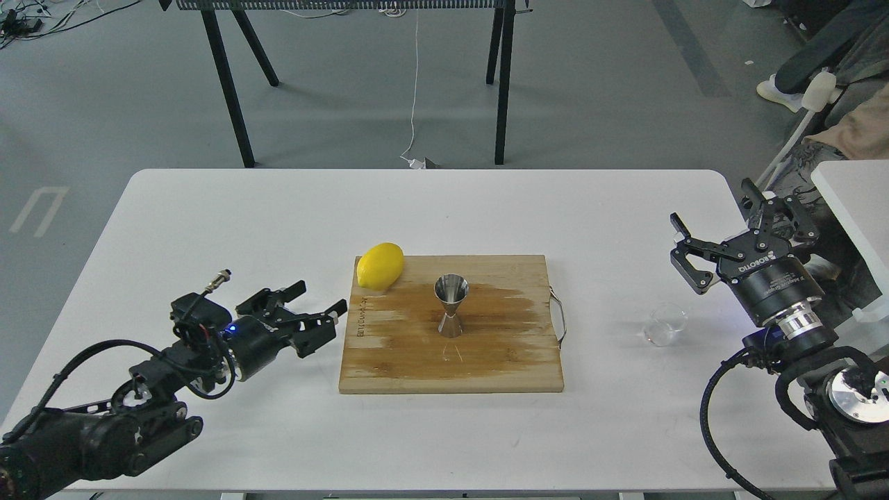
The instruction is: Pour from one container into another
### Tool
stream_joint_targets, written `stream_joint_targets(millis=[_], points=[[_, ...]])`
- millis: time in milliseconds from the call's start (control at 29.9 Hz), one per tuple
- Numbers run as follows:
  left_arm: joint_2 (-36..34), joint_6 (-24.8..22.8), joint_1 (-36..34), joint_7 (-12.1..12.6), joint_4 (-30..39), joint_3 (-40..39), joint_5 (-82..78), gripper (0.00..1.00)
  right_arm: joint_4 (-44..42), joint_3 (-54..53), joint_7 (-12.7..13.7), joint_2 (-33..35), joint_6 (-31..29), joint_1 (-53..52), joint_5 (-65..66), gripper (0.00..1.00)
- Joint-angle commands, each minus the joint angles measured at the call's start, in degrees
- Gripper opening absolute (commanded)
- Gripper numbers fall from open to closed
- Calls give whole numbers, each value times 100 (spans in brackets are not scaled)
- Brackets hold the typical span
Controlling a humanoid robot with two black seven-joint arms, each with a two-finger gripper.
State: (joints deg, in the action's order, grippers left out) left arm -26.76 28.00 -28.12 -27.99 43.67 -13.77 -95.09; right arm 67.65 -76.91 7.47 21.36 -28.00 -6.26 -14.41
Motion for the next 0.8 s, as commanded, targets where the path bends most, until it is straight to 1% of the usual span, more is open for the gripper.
stream_joint_targets(millis=[0,33,134,201,267,334,401,468,535,635,702,769], points=[[-846,0,26,-1,606,-12,1016,98,3,0,1,-35,0,-24,0,99],[-1031,-40,26,-1,782,-29,1332,97,3,9,0,-44,0,-33,0,99],[-1515,-1573,-18,-1,1240,-82,2360,97,12,79,9,-70,0,-59,0,99],[-1753,-2768,-53,-1,1346,-292,3072,97,12,106,9,-114,0,-68,0,99],[-1867,-4103,-79,-1,1346,-617,3697,97,29,123,9,-149,0,-59,0,99],[-1981,-5600,-79,-1,1268,-1134,4347,97,73,150,18,-167,0,-50,-9,99],[-2043,-5600,-79,-1,1136,-1618,5137,97,108,176,27,-228,0,-24,-61,99],[-2026,-5600,-70,-1,795,-2006,6173,98,257,71,27,-325,0,28,-166,99],[-2000,-5600,-70,-1,443,-2077,7114,99,371,27,18,-334,0,133,-638,99],[-1973,-5600,-9,-1,222,-2069,8469,99,512,-17,27,-299,0,581,-2166,99],[-1965,-5600,35,-1,213,-2051,8858,99,653,-17,18,-273,0,880,-2810,99],[-1947,-5600,70,-1,221,-2042,8911,99,907,-61,-8,-273,0,1266,-2979,98]])
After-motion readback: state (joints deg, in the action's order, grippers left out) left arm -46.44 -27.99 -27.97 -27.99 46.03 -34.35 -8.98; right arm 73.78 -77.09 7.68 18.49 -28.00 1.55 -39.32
